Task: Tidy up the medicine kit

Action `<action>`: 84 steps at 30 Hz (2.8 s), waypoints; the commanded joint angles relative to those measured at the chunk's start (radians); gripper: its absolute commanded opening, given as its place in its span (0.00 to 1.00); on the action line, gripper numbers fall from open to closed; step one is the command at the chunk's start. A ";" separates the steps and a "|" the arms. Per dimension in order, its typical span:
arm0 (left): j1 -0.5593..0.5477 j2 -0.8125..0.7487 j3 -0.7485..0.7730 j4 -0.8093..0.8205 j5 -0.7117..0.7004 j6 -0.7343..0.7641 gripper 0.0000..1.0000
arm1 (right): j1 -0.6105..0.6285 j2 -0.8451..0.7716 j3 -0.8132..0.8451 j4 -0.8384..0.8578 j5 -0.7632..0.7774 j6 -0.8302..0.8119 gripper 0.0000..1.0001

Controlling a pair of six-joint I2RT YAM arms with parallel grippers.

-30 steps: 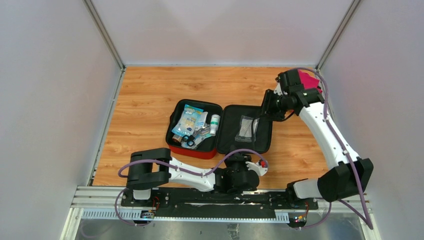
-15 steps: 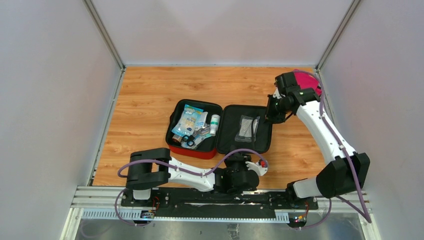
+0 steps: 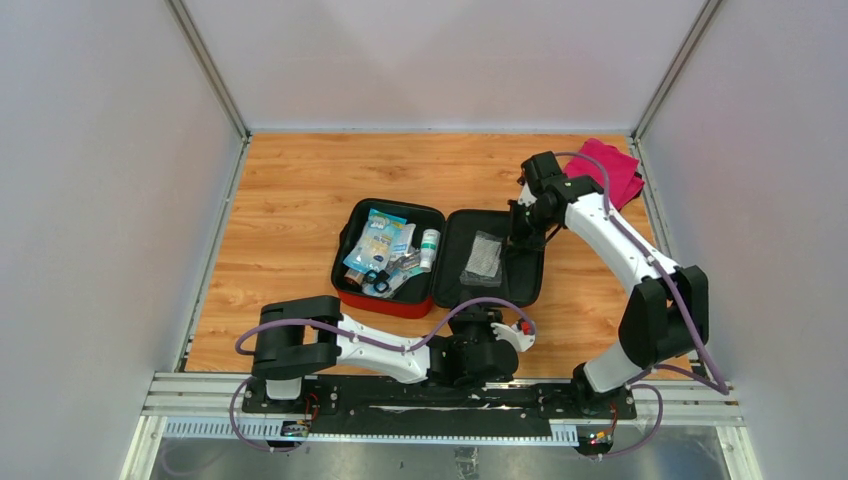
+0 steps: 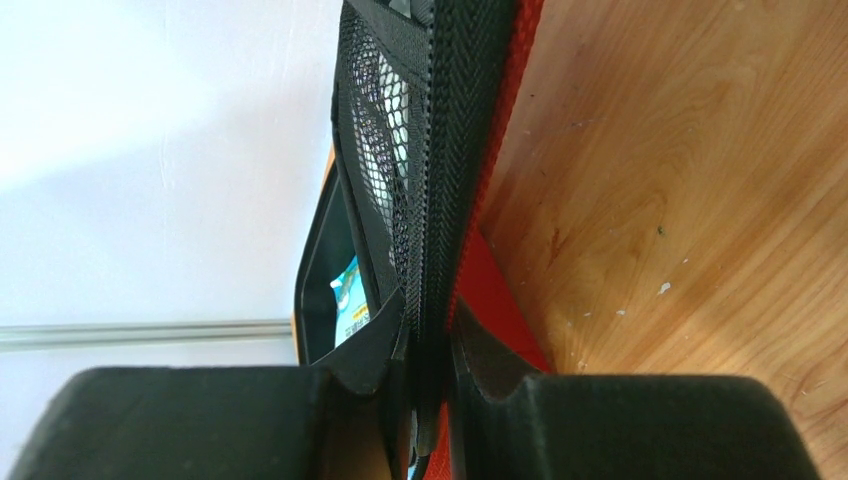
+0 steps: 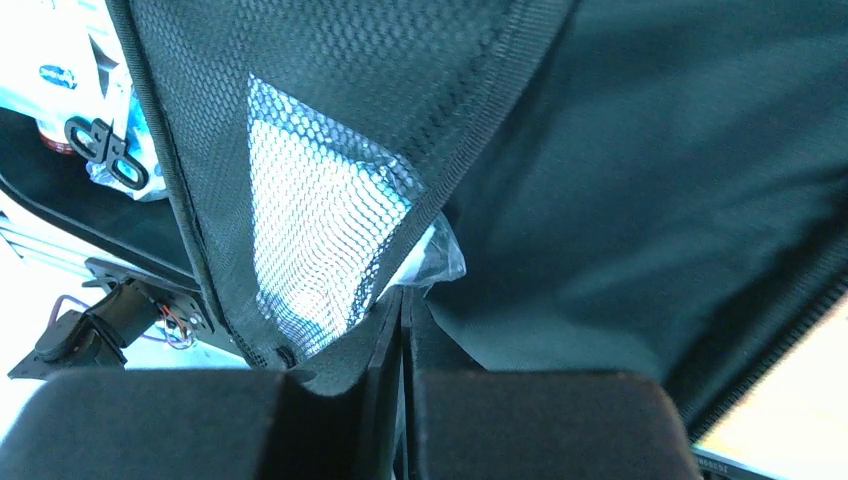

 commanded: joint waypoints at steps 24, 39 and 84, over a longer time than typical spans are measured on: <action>0.013 -0.132 -0.040 0.023 -0.077 -0.119 0.20 | 0.036 -0.464 0.004 0.075 0.465 -0.005 0.15; 0.130 -0.479 -0.138 -0.261 0.025 -0.616 0.59 | 0.036 -0.533 -0.085 0.155 0.443 0.038 0.14; 1.080 -0.842 -0.170 -0.484 1.118 -0.959 1.00 | 0.036 -0.443 -0.286 0.310 0.219 0.129 0.20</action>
